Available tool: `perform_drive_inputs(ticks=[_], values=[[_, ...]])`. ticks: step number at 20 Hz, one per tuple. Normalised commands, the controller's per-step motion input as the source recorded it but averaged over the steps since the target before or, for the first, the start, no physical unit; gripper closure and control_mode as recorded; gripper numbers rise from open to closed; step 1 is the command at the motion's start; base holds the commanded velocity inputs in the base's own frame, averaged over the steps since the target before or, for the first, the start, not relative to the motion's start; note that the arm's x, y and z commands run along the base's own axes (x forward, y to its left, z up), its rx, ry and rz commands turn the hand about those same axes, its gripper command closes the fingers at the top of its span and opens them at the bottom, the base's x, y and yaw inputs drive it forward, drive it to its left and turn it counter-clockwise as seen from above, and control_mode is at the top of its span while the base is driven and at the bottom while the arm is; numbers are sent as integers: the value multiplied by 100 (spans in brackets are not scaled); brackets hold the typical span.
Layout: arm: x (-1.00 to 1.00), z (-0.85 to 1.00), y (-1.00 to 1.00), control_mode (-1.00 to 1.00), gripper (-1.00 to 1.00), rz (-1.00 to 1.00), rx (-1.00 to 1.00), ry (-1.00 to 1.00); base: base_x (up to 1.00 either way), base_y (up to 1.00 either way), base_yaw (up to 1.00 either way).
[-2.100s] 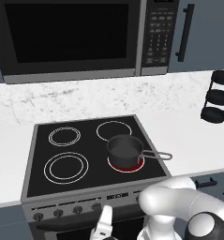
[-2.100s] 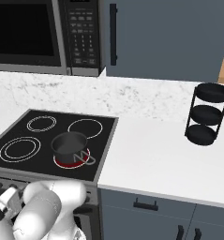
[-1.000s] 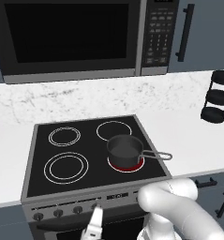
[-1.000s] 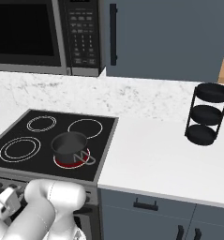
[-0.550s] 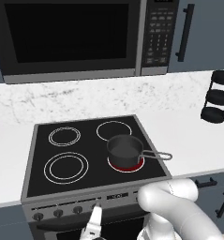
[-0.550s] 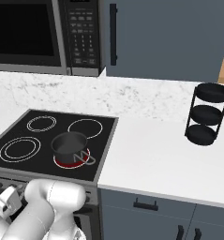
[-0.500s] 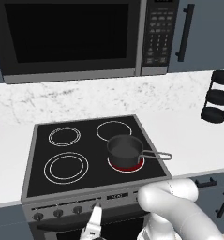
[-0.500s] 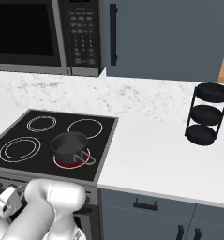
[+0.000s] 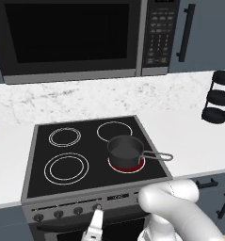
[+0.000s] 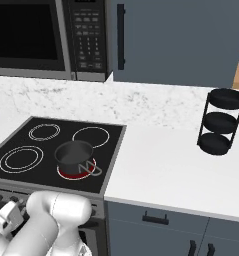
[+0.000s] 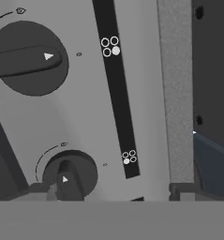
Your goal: Turn off the front right burner of the stove.
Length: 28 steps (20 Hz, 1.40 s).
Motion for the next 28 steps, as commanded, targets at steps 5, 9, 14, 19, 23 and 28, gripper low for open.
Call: perform_drive_inputs(ticks=[5,9,14,19,23,28], values=[[-23,5,-11,-100,-100,0,2,-5,0,0,0],[8,0,-1,-100,-100,0,0,0,0,0,0],[25,0,0,-100,-100,0,0,0,0,0,0],[16,-1,0,-100,-100,0,0,0,0,0,0],[2,-17,0,-100,-100,0,0,0,0,0,0],[0,-13,1,-100,-100,0,0,0,0,0,0]])
